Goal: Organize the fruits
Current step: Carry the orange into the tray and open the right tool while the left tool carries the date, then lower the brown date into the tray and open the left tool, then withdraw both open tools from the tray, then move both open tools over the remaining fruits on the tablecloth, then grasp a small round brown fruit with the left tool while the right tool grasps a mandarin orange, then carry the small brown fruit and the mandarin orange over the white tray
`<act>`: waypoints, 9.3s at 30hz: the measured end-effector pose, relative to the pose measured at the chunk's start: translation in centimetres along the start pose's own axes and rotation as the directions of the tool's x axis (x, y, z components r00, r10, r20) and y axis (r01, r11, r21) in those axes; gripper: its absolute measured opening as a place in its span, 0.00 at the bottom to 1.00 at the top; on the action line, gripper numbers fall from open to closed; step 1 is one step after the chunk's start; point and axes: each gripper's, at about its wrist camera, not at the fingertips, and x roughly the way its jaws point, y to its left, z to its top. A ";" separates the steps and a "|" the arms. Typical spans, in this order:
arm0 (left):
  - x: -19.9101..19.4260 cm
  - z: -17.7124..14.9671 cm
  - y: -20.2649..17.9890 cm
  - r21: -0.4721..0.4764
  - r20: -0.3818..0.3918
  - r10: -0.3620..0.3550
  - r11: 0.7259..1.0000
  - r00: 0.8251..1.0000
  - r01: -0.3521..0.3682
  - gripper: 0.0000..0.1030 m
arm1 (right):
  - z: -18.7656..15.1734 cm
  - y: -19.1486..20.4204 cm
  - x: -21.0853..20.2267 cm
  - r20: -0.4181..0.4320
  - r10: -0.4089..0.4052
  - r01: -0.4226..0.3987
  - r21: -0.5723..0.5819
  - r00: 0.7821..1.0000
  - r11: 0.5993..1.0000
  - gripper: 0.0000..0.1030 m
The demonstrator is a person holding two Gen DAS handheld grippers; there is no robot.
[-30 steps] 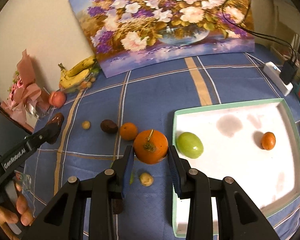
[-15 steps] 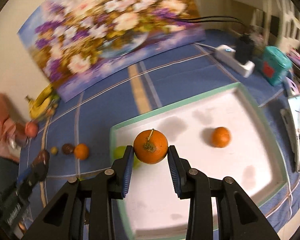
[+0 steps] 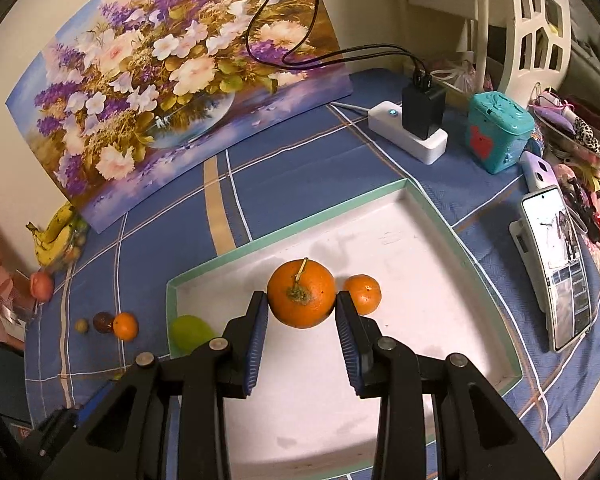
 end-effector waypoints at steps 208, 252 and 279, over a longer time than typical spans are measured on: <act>7.0 2.1 29.9 -0.541 -0.044 0.067 0.837 0.997 -0.080 0.27 | -6.2 23.6 14.6 -0.235 0.117 -0.215 -0.451 0.965 0.866 0.40; -6.2 -1.6 19.0 -0.443 0.114 0.105 0.895 0.988 -0.044 0.26 | -7.3 14.1 1.9 -0.121 0.213 -0.241 -0.325 0.970 0.914 0.39; -3.6 -0.5 9.1 -0.227 0.079 0.038 0.974 0.996 -0.019 0.26 | -3.3 5.3 2.1 -0.077 0.126 -0.136 -0.139 0.989 0.981 0.39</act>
